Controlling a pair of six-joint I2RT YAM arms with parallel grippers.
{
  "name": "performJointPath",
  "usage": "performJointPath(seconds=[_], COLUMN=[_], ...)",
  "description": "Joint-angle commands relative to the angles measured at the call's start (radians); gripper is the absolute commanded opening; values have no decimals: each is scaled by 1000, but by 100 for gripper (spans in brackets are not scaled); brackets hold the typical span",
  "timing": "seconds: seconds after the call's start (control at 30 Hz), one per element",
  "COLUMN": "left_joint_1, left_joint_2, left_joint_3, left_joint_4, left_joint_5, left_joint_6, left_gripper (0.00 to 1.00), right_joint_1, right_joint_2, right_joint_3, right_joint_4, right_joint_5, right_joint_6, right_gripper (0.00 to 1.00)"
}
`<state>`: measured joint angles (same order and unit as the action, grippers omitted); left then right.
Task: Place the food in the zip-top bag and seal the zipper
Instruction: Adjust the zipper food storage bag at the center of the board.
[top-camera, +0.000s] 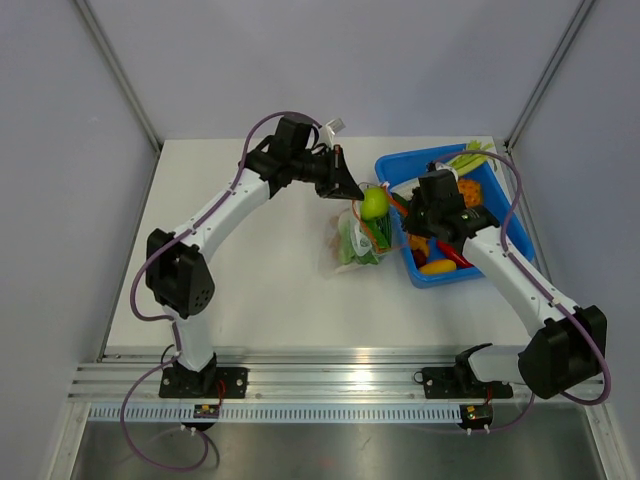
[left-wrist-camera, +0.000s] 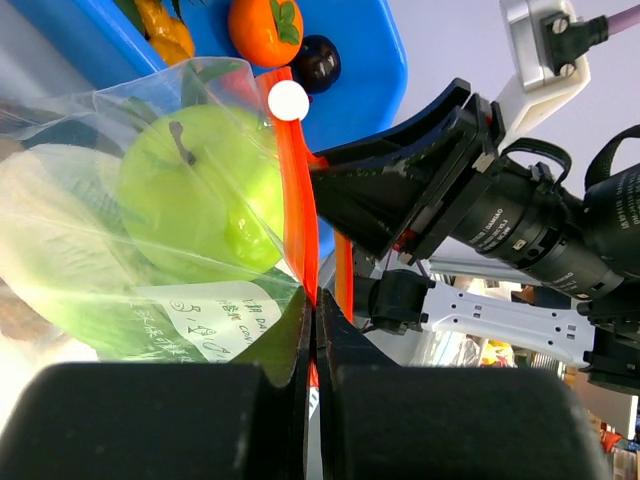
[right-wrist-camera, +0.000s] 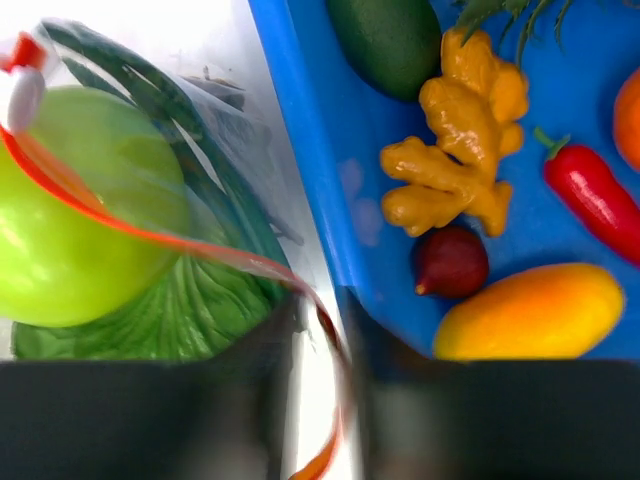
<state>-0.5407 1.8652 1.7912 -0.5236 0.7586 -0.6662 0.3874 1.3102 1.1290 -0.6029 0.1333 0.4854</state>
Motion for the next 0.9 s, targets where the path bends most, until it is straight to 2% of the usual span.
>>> performJointPath(seconds=[0.0,0.07,0.3,0.47,0.53,0.63,0.87], left_joint_1=[7,10,41,48,50,50,38], left_joint_2=[-83,-84,-78,-71,-28,38,-31], left_joint_3=[4,7,145,155,169,250,309], left_joint_4=[56,27,-167,-185,-243,-340,-323], left_joint_5=[44,33,-88,-122,-191,-188,-211], left_joint_6=[8,28,138,158,187,207,198], left_gripper=[0,0,0,0,0,0,0], right_joint_1=[-2,-2,13,16,16,21,42], right_joint_2=[-14,-9,-23,50,87,130,70], right_joint_3=[20,69,255,195,181,228,373], right_joint_4=[43,45,57,77,75,51,64], right_joint_5=[0,-52,-244,-224,-210,-244,-300], right_joint_6=[-18,-25,22,18,5,4,-1], right_gripper=[18,0,0,0,0,0,0])
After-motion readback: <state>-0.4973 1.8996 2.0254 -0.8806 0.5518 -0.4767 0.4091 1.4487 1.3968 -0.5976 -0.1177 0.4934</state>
